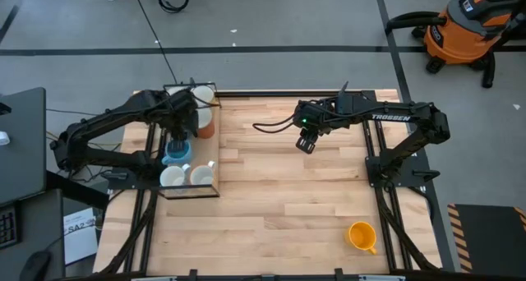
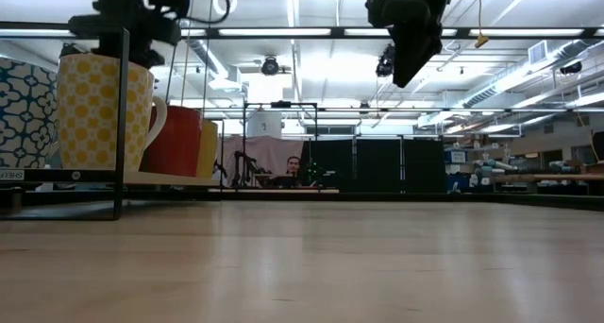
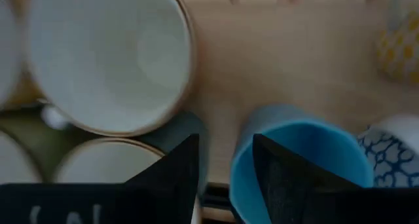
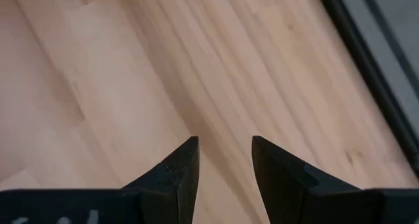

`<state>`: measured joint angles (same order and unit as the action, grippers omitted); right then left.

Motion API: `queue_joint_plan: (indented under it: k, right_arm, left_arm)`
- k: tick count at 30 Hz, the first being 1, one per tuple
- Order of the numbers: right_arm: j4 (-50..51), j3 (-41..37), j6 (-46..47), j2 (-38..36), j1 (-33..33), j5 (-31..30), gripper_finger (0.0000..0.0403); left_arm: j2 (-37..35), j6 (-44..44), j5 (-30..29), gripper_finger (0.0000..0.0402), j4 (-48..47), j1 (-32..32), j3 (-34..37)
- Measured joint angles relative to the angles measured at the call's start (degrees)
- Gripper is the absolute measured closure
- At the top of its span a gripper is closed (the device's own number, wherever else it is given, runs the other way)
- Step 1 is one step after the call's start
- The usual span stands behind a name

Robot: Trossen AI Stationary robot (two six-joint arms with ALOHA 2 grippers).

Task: Place coffee mugs
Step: Move the yellow mug to the top center

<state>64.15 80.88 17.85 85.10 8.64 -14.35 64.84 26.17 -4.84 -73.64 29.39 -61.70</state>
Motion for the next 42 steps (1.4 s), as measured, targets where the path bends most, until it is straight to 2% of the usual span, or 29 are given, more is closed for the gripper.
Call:
queue_joint_plan:
  k: [4,9,14,20,25,30,36,42]
  right_arm:
    - [0.0,0.0,0.0,0.0,-0.1,3.3,0.0257]
    - [0.7,0.0,-0.2,0.0,-2.5,7.3,0.0257]
    - [4.1,0.0,0.5,0.0,-8.6,12.0,0.0257]
    - [9.7,0.0,8.1,0.0,-18.6,13.6,0.0257]
    - [14.5,0.0,15.2,0.0,-28.4,13.0,0.0257]
    - [14.5,0.0,23.0,0.0,-38.1,12.4,0.0257]
    - [14.5,0.0,34.5,0.0,-49.7,4.8,0.0257]
    - [14.5,0.0,44.5,0.0,-59.5,1.9,0.0257]
  left_arm:
    - [0.0,-0.4,0.1,0.0253,-0.3,0.0,-4.8]
    - [-0.1,-7.7,3.1,0.0253,3.6,-0.8,-8.7]
    - [0.0,-15.0,4.9,0.0253,12.7,-3.7,-9.0]
    - [0.0,-16.5,4.9,0.0253,23.1,-8.5,-9.0]
    - [0.0,-16.6,4.8,0.0253,25.7,-11.7,-9.0]
    - [0.0,-16.6,4.8,0.0253,25.7,-14.5,-9.0]
    - [0.0,-16.6,4.8,0.0253,25.7,-16.9,-9.0]
    - [0.0,-21.3,4.7,0.0253,25.8,-18.1,-9.0]
